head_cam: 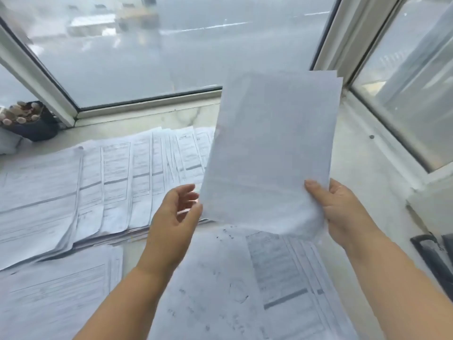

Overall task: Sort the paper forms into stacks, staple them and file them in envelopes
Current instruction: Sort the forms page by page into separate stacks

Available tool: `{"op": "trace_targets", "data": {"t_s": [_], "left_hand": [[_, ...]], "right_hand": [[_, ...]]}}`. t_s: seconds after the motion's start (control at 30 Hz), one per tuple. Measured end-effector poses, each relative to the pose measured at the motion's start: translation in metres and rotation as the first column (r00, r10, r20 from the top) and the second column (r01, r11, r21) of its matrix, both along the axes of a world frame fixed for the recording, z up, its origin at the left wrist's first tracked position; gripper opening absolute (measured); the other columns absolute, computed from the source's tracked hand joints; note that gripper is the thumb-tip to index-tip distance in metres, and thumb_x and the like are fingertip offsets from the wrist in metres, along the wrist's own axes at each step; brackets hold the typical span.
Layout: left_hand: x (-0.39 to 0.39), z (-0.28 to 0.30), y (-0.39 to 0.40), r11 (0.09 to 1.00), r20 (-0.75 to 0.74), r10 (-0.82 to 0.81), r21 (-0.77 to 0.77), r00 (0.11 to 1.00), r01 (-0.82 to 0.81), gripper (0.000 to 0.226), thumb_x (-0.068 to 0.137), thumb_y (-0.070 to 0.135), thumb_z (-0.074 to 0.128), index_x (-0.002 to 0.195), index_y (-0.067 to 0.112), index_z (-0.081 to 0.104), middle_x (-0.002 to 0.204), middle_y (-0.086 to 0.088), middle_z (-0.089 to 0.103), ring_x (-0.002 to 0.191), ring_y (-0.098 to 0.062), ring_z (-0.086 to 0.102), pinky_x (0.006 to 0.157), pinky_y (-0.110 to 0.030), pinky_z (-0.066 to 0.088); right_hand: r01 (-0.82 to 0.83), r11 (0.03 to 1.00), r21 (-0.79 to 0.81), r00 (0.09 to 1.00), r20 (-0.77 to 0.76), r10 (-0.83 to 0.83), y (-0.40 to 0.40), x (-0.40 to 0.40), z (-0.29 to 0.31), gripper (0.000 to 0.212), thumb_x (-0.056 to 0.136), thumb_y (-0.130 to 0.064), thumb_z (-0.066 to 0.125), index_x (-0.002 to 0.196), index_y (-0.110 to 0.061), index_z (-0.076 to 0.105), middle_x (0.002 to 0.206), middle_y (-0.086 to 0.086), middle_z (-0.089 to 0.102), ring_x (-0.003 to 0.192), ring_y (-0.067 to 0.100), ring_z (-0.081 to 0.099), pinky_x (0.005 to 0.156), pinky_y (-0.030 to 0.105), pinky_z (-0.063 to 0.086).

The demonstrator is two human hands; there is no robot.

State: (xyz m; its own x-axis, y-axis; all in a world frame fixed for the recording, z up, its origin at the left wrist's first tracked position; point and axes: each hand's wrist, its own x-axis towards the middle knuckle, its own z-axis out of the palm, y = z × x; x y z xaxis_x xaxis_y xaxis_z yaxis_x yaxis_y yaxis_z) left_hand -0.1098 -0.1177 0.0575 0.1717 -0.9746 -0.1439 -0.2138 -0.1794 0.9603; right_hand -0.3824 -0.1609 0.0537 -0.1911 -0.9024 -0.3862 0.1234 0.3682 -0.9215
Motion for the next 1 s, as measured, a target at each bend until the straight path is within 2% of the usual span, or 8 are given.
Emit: {"op": "trace_targets", "data": {"t_s": [0.13,0.27,0.37,0.57,0.7,0.8,0.9,1.0], "left_hand": [[-0.019,-0.053,-0.031,0.991,0.554,-0.130,0.044,0.822,0.127,0.054,0.082,0.025,0.072,0.132,0.026,0.049,0.136,0.013,0.046,0.132,-0.008,0.039,0.108,-0.020,0.024],[-0.026,-0.093,-0.050,0.926,0.731,-0.362,0.352,0.579,0.135,0.088,0.078,0.061,0.065,0.149,0.029,0.024,0.160,0.004,0.009,0.148,-0.021,0.001,0.119,-0.040,0.002],[-0.024,-0.100,-0.056,0.934,0.772,-0.350,0.334,0.530,0.130,0.096,0.069,0.080,0.052,0.146,0.027,0.032,0.159,0.001,0.019,0.146,-0.024,0.013,0.118,-0.045,0.014],[-0.019,-0.109,-0.055,0.915,0.842,-0.400,0.344,0.361,0.213,0.085,0.087,0.076,0.017,0.131,0.010,0.047,0.137,-0.017,0.050,0.123,-0.042,0.049,0.092,-0.057,0.047],[-0.019,-0.103,-0.056,0.942,0.830,-0.335,0.283,0.445,0.180,0.053,0.092,0.033,0.049,0.137,0.005,0.045,0.136,-0.019,0.052,0.123,-0.044,0.050,0.095,-0.056,0.047],[-0.013,-0.104,-0.050,0.969,0.797,-0.245,0.197,0.552,0.146,0.069,0.076,-0.013,0.055,0.142,0.005,0.044,0.145,-0.015,0.045,0.132,-0.036,0.044,0.106,-0.045,0.037],[-0.007,-0.108,-0.046,0.998,0.620,-0.042,0.068,0.783,0.000,0.062,0.087,-0.010,0.050,0.143,0.017,0.046,0.145,0.001,0.048,0.134,-0.017,0.043,0.107,-0.024,0.030],[-0.003,-0.114,-0.044,0.991,0.449,0.132,-0.053,0.884,-0.122,0.052,0.094,-0.004,0.046,0.142,0.017,0.046,0.139,0.000,0.054,0.129,-0.014,0.047,0.108,-0.025,0.035]], "right_hand": [[-0.042,0.995,0.090,0.995,-0.083,0.049,-0.059,-0.053,-0.029,0.011,0.097,-0.016,0.057,0.105,-0.013,0.064,0.091,0.002,0.073,0.068,0.012,0.071,0.059,0.027,0.059],[-0.129,0.968,0.213,0.938,-0.291,0.189,-0.095,-0.066,-0.073,0.014,0.096,-0.025,0.061,0.091,-0.013,0.066,0.103,0.013,0.073,0.087,0.028,0.071,0.078,0.044,0.059],[-0.172,0.936,0.307,0.875,-0.389,0.289,-0.108,-0.071,-0.086,0.033,0.096,-0.039,0.057,0.082,-0.010,0.065,0.104,0.017,0.071,0.096,0.033,0.068,0.091,0.050,0.052],[-0.232,0.897,0.375,0.930,-0.183,0.317,-0.111,-0.079,-0.080,0.033,0.099,-0.046,0.048,0.102,-0.019,0.067,0.111,-0.003,0.071,0.102,0.020,0.067,0.095,0.038,0.050],[-0.317,0.875,0.367,0.894,-0.192,0.405,-0.107,-0.081,-0.077,0.014,0.093,-0.014,0.062,0.107,-0.012,0.065,0.108,0.003,0.072,0.092,0.019,0.070,0.073,0.031,0.056],[-0.231,0.910,0.343,0.890,-0.302,0.340,-0.106,-0.078,-0.082,0.015,0.091,-0.003,0.060,0.104,-0.006,0.067,0.108,0.011,0.072,0.096,0.027,0.070,0.085,0.041,0.057],[-0.196,0.930,0.312,0.866,-0.391,0.313,-0.110,-0.073,-0.082,0.008,0.091,-0.007,0.062,0.094,-0.007,0.069,0.103,0.013,0.073,0.098,0.032,0.069,0.091,0.050,0.054],[-0.271,0.915,0.299,0.854,-0.363,0.372,-0.114,-0.056,-0.078,0.007,0.091,-0.009,0.063,0.092,-0.012,0.069,0.100,0.007,0.073,0.086,0.021,0.070,0.076,0.035,0.057]]}}
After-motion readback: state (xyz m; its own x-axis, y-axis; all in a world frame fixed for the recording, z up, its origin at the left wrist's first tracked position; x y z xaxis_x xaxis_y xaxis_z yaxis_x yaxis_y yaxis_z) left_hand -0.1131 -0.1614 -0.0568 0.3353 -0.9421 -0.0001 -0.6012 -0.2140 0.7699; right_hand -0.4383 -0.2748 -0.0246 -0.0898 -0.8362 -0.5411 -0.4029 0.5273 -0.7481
